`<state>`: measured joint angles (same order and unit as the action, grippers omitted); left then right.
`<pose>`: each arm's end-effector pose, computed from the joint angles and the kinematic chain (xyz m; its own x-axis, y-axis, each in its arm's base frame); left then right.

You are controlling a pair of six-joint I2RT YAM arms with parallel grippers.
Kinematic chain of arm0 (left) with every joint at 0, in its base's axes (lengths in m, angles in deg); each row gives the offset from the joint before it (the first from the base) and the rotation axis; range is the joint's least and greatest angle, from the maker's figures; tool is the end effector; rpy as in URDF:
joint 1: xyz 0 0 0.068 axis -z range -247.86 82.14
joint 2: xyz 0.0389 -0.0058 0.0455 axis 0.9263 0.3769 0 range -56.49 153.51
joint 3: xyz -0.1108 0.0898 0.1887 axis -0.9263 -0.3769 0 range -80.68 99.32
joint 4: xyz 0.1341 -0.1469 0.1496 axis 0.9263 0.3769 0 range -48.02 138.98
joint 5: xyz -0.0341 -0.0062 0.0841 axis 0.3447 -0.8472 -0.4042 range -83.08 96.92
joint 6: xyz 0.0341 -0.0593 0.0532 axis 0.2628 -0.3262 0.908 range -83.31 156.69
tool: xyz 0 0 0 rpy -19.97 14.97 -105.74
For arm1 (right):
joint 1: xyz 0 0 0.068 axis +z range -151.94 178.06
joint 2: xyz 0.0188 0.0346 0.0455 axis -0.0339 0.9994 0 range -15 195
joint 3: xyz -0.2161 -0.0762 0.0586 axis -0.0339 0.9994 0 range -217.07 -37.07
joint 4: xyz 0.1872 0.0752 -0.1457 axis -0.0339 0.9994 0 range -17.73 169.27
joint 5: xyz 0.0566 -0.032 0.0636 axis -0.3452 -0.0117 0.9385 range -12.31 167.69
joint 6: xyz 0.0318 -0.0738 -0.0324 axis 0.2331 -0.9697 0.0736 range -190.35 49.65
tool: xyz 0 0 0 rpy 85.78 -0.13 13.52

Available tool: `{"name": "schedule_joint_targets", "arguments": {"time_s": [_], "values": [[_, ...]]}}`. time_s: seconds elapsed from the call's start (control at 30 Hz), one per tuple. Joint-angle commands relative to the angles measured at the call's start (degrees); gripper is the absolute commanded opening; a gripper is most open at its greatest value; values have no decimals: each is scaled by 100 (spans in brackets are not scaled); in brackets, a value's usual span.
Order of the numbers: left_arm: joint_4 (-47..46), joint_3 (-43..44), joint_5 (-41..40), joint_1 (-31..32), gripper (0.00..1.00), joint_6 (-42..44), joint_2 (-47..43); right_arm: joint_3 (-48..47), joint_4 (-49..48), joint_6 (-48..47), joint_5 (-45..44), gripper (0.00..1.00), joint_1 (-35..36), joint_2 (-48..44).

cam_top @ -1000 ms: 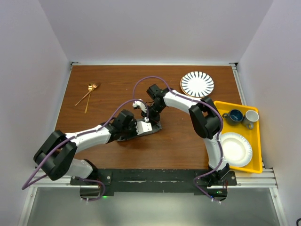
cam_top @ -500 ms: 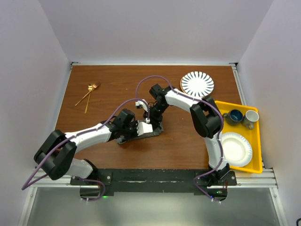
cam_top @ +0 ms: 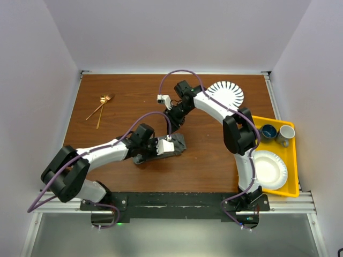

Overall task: Fold the napkin into a case and place the utensils inside
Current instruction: Fold the 2/3-rectangle-folded napkin at the center of the board.

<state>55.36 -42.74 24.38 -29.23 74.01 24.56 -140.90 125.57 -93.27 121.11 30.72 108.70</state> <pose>0.2013 -0.1903 0.0999 -0.0787 0.8031 -0.5906 0.9714 0.1949 0.1357 0.3262 0.2716 0.1554 -0.5243 -0.6720 -0.5230 -0.8292 0.2631 0.4932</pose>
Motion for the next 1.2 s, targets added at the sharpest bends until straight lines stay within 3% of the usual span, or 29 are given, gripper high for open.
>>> {"name": "schedule_joint_targets", "arguments": {"time_s": [0.0, 0.2, 0.47, 0.63, 0.93, 1.17], "values": [[182, 214, 215, -22, 0, 56, -2, -112, -662, 578, -588, 39, 161, 224], [287, 364, 241, -14, 0, 3, -28, 152, -812, 279, -1081, 40, 381, 471], [498, 714, 399, -14, 0, -120, -186, 722, -803, -353, -993, 24, 583, 401], [744, 1067, 487, -14, 0, -251, -169, 1066, -944, -740, -958, 20, 636, 199], [718, 1225, 610, -172, 0, -296, 68, 1330, -988, -1022, -967, 20, 671, 102], [376, 944, 575, -681, 0, -199, 419, 1313, -935, -1039, -967, 20, 680, 93]]}}
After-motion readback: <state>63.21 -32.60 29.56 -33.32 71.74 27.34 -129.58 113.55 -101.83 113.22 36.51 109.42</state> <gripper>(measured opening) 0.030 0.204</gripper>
